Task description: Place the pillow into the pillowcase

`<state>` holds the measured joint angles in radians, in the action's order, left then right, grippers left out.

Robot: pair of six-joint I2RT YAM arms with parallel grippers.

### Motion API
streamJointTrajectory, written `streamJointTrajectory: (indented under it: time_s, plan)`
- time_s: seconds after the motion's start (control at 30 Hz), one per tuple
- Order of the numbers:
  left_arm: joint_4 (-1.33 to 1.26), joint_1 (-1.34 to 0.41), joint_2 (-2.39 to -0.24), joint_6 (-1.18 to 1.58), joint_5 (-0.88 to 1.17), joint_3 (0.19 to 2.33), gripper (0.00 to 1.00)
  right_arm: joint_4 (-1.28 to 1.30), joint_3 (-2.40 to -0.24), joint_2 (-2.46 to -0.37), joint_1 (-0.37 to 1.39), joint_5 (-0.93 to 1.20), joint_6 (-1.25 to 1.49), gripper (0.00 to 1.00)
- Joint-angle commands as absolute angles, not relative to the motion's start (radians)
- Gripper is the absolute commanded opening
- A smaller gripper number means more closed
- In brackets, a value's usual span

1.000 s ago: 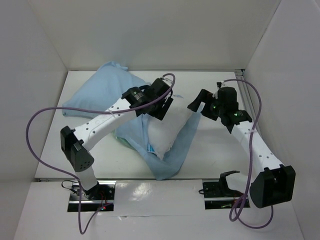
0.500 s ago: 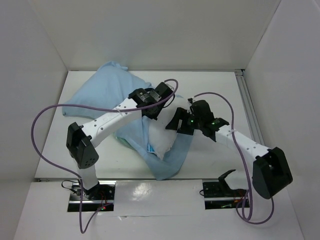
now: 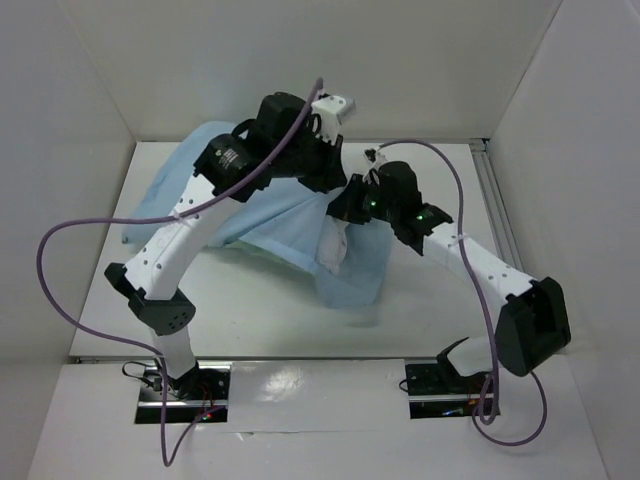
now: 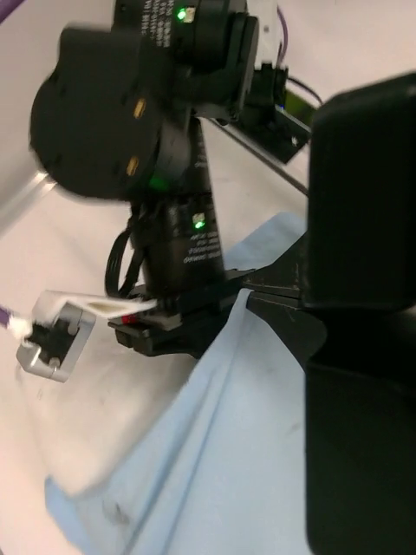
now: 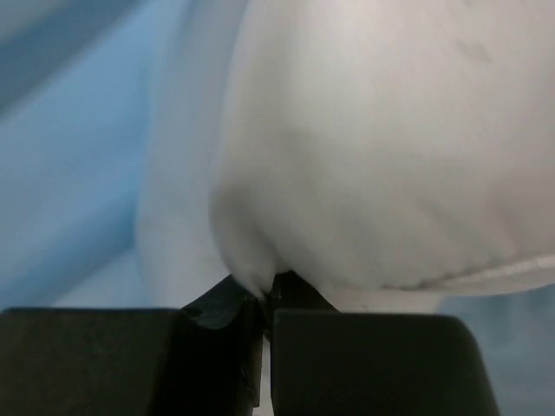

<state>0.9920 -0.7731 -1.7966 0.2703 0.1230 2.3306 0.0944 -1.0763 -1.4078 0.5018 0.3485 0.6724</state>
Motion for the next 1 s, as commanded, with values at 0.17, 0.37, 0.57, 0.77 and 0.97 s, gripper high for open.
streamJointTrajectory:
  time_s: [0.17,0.37,0.57,0.77,0.97]
  plan:
    - [0.723,-0.785,-1.757,0.438,0.572,2.258,0.0,-0.265,-0.899,-1.491,0.601,0.362,0.793,0.0]
    - [0.646,-0.785,-1.651,0.511,0.594,2.001,0.0,-0.328,-0.888,-1.597,0.623,0.351,0.815,0.0]
    - [0.646,-0.796,-1.606,0.522,0.502,1.876,0.0,-0.233,-0.911,-1.499,0.614,0.305,0.764,0.0]
    - [0.67,-0.773,-1.597,0.512,0.439,1.887,0.0,-0.008,-0.859,-1.312,0.586,0.193,0.687,0.7]
    - [0.704,-0.752,-1.617,0.492,0.43,1.887,0.0,0.11,-0.729,-1.146,0.356,0.242,0.649,0.89]
